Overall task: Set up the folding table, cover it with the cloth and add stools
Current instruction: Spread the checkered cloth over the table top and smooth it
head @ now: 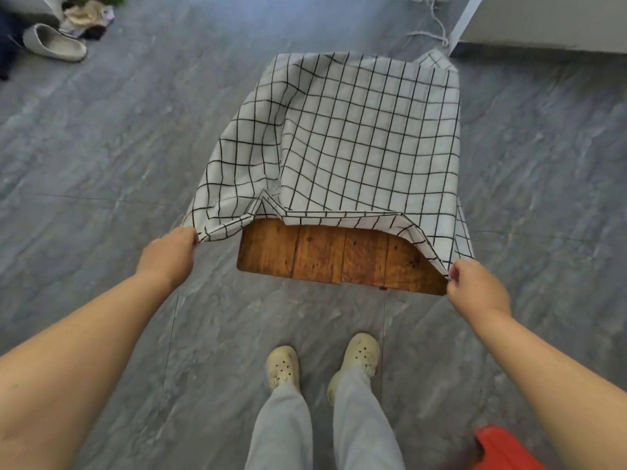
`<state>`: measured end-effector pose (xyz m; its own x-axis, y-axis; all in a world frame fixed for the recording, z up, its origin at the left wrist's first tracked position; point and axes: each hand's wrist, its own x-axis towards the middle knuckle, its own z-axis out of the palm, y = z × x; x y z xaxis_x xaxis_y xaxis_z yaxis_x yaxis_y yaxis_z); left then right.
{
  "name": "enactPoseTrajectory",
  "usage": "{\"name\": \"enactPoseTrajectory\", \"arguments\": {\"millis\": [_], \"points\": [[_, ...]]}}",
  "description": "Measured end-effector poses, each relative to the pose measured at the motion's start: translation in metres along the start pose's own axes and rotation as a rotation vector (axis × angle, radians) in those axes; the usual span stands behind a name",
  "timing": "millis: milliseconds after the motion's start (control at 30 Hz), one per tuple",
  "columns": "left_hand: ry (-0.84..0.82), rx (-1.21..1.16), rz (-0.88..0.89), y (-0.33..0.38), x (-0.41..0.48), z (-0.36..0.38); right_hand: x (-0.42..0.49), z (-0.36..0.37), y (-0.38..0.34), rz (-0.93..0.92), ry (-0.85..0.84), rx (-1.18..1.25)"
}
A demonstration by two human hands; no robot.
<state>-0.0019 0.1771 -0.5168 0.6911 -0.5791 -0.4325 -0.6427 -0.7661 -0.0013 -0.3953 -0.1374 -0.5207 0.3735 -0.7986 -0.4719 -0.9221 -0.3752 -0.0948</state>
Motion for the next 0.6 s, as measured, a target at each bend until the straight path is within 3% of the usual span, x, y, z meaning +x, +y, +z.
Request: {"name": "enactPoseTrajectory", "arguments": {"millis": [167, 367, 500, 600], "points": [[-0.022, -0.01, 0.046, -0.001, 0.01, 0.028, 0.009, 0.029, 0.006, 0.034, -0.008, -0.027], [0.195, 0.294, 0.499, 0.043, 0.017, 0.007, 0.005, 0.044, 0.004, 0.019, 0.005, 0.015], [0.297, 0.226, 0.623, 0.093, 0.032, -0.011, 0.007, 0.047, 0.005, 0.024, 0.004, 0.025], [0.259, 0.159, 0.624, 0.127, 0.047, -0.01, 0.01, 0.051, 0.007, 0.027, 0.005, 0.022]]}}
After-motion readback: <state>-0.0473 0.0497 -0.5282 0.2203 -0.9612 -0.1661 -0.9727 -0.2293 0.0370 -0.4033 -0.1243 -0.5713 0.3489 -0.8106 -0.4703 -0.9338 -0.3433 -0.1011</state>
